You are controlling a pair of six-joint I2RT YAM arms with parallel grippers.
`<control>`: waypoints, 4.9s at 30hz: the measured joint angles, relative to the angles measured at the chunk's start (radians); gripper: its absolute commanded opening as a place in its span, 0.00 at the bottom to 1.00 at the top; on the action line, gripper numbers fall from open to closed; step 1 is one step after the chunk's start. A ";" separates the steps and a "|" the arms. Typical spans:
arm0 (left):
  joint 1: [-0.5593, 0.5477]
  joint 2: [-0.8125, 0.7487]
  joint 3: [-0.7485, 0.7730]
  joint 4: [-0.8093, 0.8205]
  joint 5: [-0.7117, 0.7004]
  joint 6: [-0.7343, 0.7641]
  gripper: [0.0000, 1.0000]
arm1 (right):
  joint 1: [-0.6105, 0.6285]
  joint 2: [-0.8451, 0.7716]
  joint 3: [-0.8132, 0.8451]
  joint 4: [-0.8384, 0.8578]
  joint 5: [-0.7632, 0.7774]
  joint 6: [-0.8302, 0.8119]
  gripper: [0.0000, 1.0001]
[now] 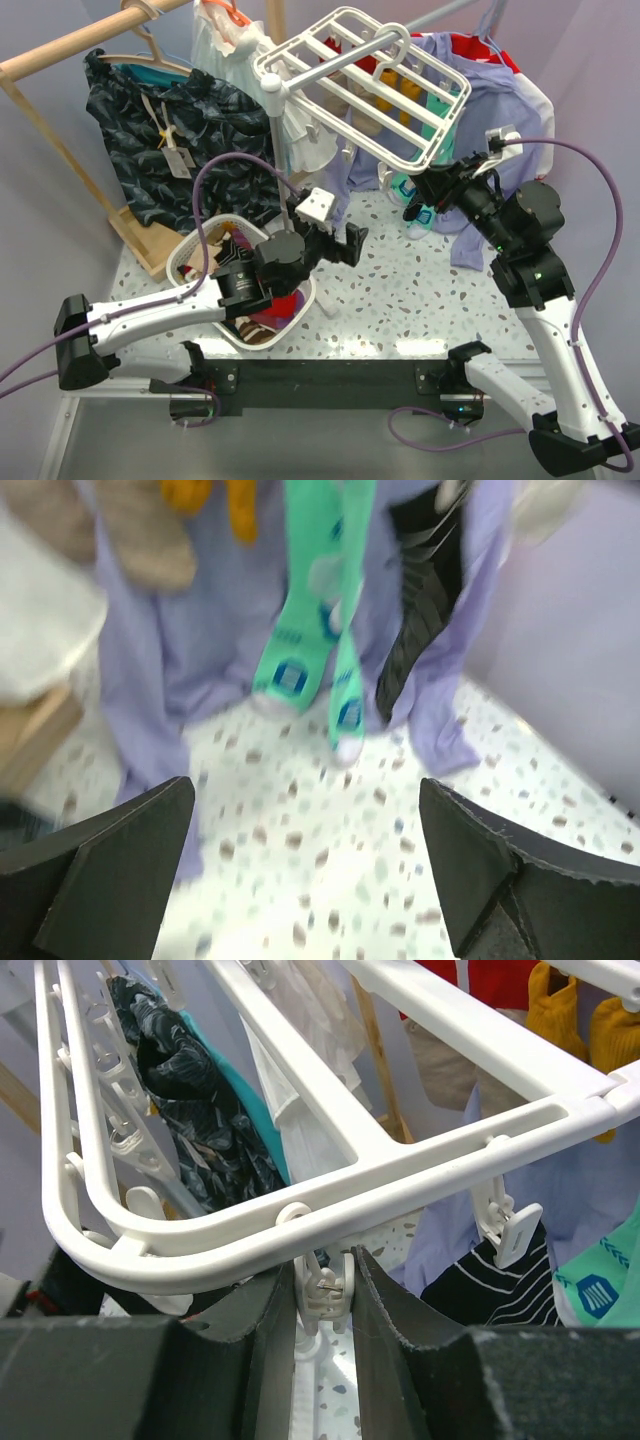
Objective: Clip the socks to the hanger
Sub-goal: Open the clamp at the hanger, then pick up the sock from the bin, then clamp the sock onto the hanger.
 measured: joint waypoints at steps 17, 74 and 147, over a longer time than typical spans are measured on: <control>0.461 -0.226 -0.184 -0.841 -0.043 -0.555 0.90 | 0.000 0.002 -0.002 -0.034 0.000 -0.036 0.15; 0.850 -0.013 -0.323 -0.552 0.284 -0.494 0.43 | 0.000 0.004 -0.002 -0.042 0.000 -0.041 0.15; 0.187 0.005 0.088 -0.097 0.596 0.154 0.00 | -0.002 0.022 0.008 0.002 -0.132 -0.010 0.15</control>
